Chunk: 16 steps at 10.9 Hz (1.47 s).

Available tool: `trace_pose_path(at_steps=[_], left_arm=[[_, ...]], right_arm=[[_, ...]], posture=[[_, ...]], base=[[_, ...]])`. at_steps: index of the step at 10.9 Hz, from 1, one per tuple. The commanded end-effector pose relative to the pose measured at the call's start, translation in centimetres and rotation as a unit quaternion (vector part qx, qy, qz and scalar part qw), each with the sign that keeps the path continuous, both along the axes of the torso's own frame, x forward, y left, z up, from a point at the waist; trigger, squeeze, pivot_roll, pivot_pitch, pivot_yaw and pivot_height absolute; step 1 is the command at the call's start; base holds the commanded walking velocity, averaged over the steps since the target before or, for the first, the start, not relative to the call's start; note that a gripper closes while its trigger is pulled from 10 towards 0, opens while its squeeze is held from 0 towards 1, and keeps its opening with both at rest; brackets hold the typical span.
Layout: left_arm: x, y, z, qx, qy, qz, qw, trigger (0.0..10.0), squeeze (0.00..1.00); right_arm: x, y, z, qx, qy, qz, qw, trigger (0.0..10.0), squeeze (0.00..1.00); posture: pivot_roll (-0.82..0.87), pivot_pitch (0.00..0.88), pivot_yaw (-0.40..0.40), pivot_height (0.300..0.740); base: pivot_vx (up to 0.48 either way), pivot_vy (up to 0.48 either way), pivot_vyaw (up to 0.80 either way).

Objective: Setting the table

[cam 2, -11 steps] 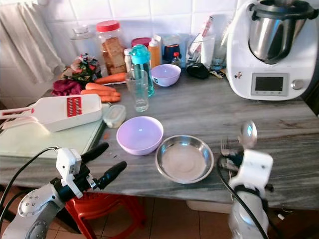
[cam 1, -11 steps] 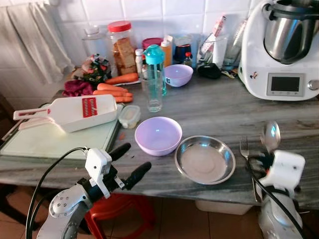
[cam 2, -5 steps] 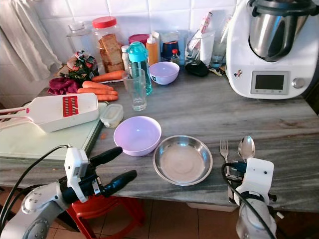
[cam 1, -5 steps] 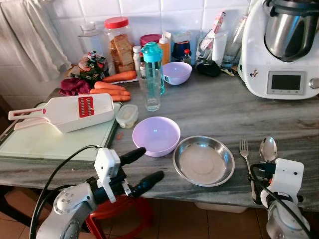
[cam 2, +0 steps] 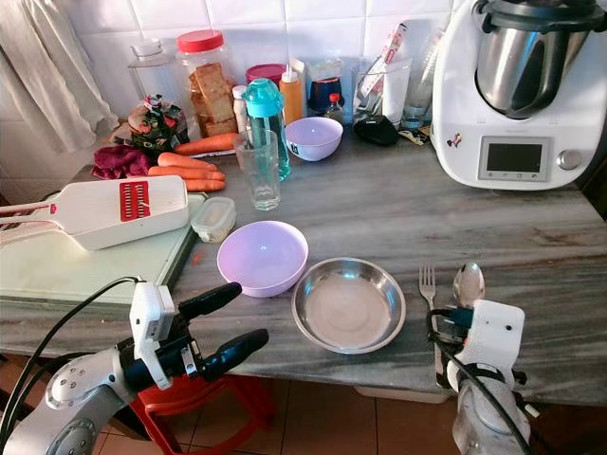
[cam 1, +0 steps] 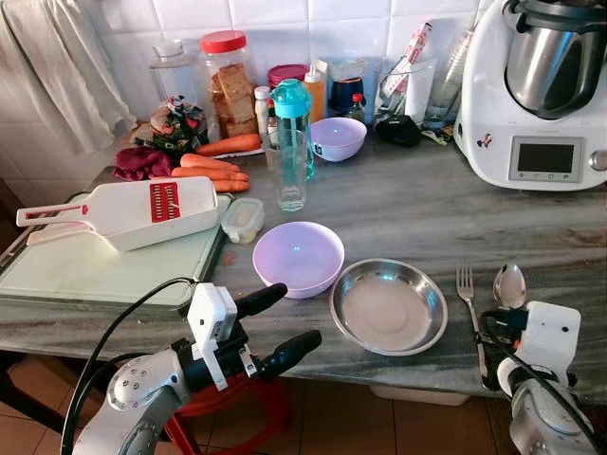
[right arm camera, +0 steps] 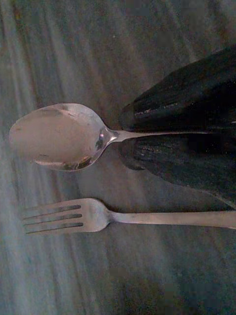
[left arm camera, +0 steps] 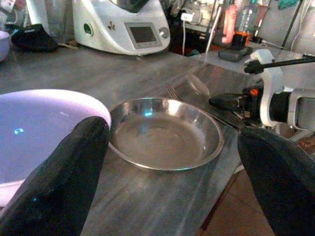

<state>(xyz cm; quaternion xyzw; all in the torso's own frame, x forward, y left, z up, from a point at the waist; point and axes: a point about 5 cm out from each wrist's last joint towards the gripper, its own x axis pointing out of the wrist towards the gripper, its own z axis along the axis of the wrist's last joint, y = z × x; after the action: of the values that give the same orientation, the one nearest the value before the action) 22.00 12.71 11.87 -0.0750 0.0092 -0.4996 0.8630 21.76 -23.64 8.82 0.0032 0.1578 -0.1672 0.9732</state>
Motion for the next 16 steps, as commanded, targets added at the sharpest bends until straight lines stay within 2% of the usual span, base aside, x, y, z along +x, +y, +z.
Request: trace_pose_path(at_steps=[1, 3, 9, 11, 12, 13, 16], left_arm=[[0.0, 0.1, 0.3, 0.007, -0.005, 0.001, 1.0, 10.0, 0.0], [0.0, 0.1, 0.3, 0.009, -0.005, 0.001, 1.0, 10.0, 0.0], [0.1, 0.0, 0.4, 0.012, -0.002, -0.002, 1.0, 10.0, 0.0], [0.6, 0.3, 0.4, 0.014, -0.001, 0.001, 1.0, 10.0, 0.0], [1.8, 0.5, 0.6, 0.016, 0.0, 0.003, 1.0, 10.0, 0.0], [2.0, 0.6, 0.7, 0.017, 0.0, 0.003, 1.0, 10.0, 0.0], [2.2, 0.8, 0.3, 0.02, 0.0, 0.004, 1.0, 10.0, 0.0]], right_arm=[[-0.5, 0.0, -1.4, 0.02, 0.036, -0.006, 0.999, 10.0, 0.0], [-0.6, -0.2, -1.7, 0.026, 0.041, -0.002, 0.999, 10.0, 0.0], [1.0, 0.0, -1.9, 0.039, 0.05, 0.046, 0.997, 10.0, 0.0], [0.7, 0.5, -2.6, 0.051, 0.066, 0.061, 0.995, 10.0, 0.0], [0.5, 0.8, -2.9, 0.058, 0.072, 0.069, 0.993, 10.0, 0.18], [0.5, 1.0, -2.9, 0.069, 0.068, 0.072, 0.993, 10.0, 1.0], [0.6, 1.1, -2.8, 0.056, 0.069, 0.073, 0.993, 10.0, 1.0]], posture=[[-0.05, 0.0, 0.083, 0.74], [-0.05, 0.0, 0.087, 0.74], [-0.04, 0.0, 0.086, 0.74], [-0.03, 0.0, 0.085, 0.74], [-0.03, 0.0, 0.086, 0.74], [-0.03, 0.0, 0.087, 0.74], [-0.03, 0.0, 0.088, 0.74]], base=[[0.0, 0.0, 0.0], [0.0, 0.0, 0.0], [0.0, 0.0, 0.0], [0.0, 0.0, 0.0], [0.0, 0.0, 0.0], [0.0, 0.0, 0.0], [0.0, 0.0, 0.0]])
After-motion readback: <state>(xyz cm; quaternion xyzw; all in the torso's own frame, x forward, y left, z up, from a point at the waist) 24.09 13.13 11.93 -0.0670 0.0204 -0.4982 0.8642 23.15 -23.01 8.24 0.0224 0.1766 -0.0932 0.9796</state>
